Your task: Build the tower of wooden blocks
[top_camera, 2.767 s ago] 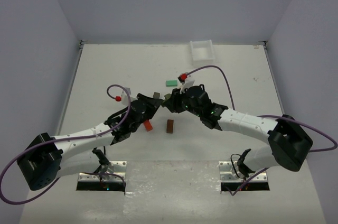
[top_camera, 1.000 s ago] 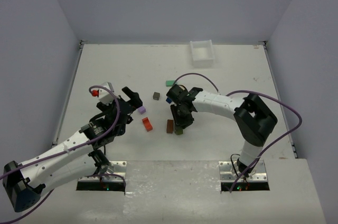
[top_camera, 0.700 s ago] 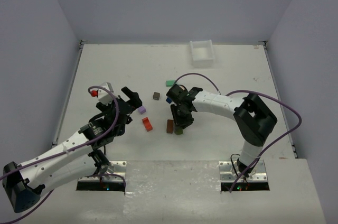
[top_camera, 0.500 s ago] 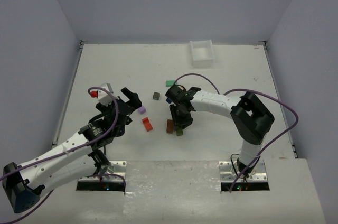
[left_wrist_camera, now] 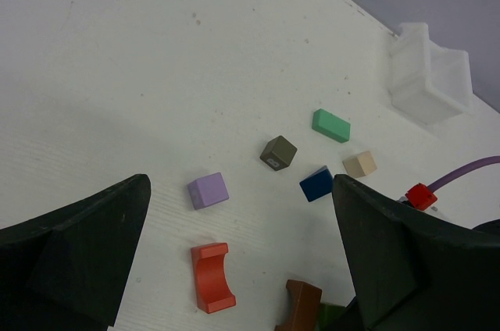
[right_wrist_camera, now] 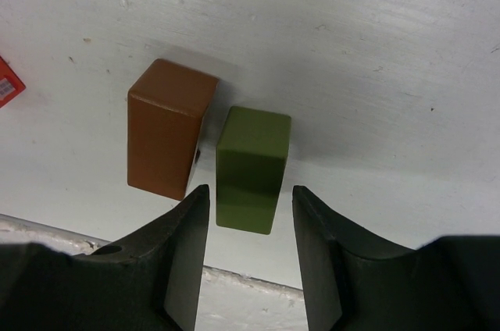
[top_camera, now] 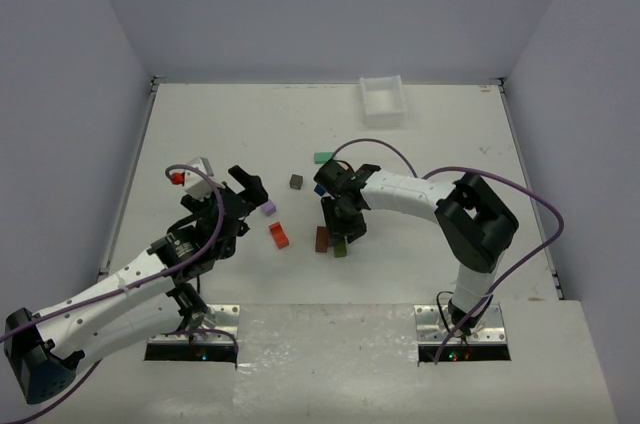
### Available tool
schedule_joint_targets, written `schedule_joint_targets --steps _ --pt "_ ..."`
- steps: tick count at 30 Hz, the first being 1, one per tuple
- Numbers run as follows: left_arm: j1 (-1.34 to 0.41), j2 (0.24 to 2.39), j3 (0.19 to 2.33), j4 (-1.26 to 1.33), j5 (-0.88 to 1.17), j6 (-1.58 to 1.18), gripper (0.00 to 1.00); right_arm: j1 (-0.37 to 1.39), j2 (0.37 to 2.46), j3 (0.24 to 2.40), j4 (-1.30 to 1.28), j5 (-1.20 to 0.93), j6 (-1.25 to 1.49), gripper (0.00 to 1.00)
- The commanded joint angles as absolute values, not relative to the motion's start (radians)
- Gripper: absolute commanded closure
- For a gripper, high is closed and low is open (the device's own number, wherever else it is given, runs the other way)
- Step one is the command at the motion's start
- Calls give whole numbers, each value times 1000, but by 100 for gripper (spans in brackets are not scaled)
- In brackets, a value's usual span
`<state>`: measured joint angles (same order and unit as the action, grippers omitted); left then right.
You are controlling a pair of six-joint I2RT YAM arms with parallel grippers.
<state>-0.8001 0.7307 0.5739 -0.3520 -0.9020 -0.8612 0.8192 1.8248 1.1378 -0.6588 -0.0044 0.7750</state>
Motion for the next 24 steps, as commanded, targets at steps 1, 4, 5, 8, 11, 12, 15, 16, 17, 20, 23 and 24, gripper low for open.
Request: schedule_joint_targets --steps 1,4,5,8,11,12,15,16,17,20,23,24 --pt "-807 723 569 -334 -920 -856 0 813 1765 1137 -618 5 784 54" --pt "-807 719 568 -334 -920 -856 0 813 1742 1113 -607 5 785 57" --pt "-807 719 569 -334 -919 -856 0 814 1736 1105 -604 5 786 59" --pt "-807 716 567 -334 -919 -857 0 814 1727 1082 -584 5 788 60" --pt "-808 714 565 -336 -917 -858 0 813 1733 1071 -581 5 789 60" --pt "-807 713 566 -337 -916 -859 0 813 1736 1071 -581 5 790 60" --pt "-807 711 563 -336 -916 -859 0 814 1745 1065 -574 5 787 60" --pt "-807 710 563 -336 -916 -860 0 815 1747 1063 -572 5 785 60" --pt "-807 710 564 -336 -916 -861 0 815 1751 1063 -570 5 785 60" --pt "-807 710 562 -334 -916 -861 0 814 1759 1058 -550 -34 782 63" --pt "-807 710 561 -333 -916 -861 0 813 1767 1056 -538 -46 782 67" --pt "-807 710 561 -334 -917 -862 0 813 1770 1056 -537 -44 783 68"
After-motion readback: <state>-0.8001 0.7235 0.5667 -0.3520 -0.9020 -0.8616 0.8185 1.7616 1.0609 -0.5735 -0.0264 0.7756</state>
